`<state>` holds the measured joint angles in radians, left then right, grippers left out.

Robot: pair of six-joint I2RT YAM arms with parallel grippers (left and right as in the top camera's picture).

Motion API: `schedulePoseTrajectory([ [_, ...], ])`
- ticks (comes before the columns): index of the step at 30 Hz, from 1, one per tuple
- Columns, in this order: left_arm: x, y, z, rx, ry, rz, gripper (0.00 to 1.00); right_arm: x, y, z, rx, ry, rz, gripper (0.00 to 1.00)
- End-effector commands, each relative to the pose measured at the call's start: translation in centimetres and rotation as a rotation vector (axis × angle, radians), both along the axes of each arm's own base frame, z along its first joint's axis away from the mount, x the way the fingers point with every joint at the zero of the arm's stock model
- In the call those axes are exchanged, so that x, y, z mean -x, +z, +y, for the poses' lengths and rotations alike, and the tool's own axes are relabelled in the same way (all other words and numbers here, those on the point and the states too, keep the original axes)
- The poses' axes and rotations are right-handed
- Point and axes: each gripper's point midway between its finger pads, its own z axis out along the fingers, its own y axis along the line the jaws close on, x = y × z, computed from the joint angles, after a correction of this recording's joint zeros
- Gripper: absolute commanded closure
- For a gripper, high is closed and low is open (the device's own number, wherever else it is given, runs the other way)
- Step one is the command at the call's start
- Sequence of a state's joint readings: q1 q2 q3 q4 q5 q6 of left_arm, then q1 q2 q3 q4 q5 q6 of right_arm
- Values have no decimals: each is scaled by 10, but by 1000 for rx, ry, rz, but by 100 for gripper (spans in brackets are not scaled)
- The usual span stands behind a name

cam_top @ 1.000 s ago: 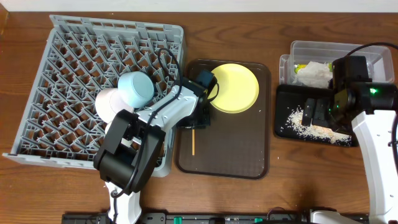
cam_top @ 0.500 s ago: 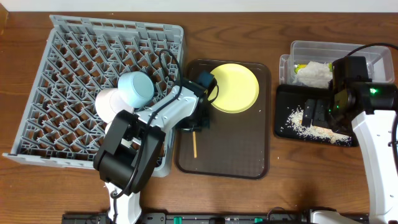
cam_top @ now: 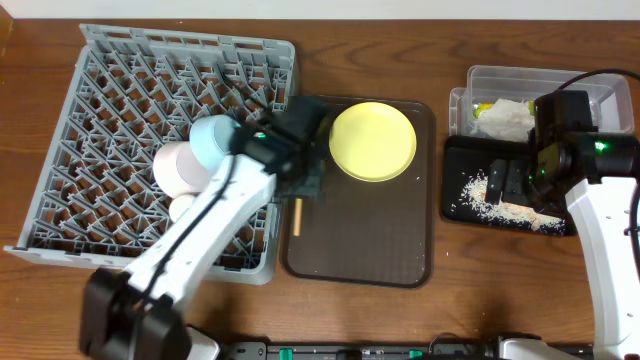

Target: Sort waste into correct bins and load items into the dishwasher

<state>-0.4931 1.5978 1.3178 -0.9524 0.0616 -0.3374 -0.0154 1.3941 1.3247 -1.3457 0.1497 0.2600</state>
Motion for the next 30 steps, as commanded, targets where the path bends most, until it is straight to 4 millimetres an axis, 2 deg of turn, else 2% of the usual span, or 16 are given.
schedulePoseTrajectory([
  [1, -14, 19, 35, -64, -29, -78, 94, 0, 1, -3, -1, -12, -5, 1],
  [5, -22, 20, 62, -91, -34, -80, 94, 0, 1, -3, -1, -13, -6, 1],
  [8, -26, 15, 75, -102, -37, -64, 94, 0, 1, -3, -1, -13, -7, 1],
  [15, -30, 8, 83, -108, -14, -44, 93, 0, 1, -3, -1, -13, -7, 1],
  [18, -30, 6, 82, -105, -15, -41, 85, 0, 1, -3, -1, -13, -7, 1],
  [20, -30, 6, 82, -105, -15, -41, 83, 0, 1, -3, -2, -13, -7, 1],
  [23, -30, 6, 82, -105, -15, -42, 63, 0, 1, -3, -1, -13, -7, 1],
  [30, -31, 14, 81, -98, -16, -64, 52, 1, 1, -3, -1, -13, -4, 1],
])
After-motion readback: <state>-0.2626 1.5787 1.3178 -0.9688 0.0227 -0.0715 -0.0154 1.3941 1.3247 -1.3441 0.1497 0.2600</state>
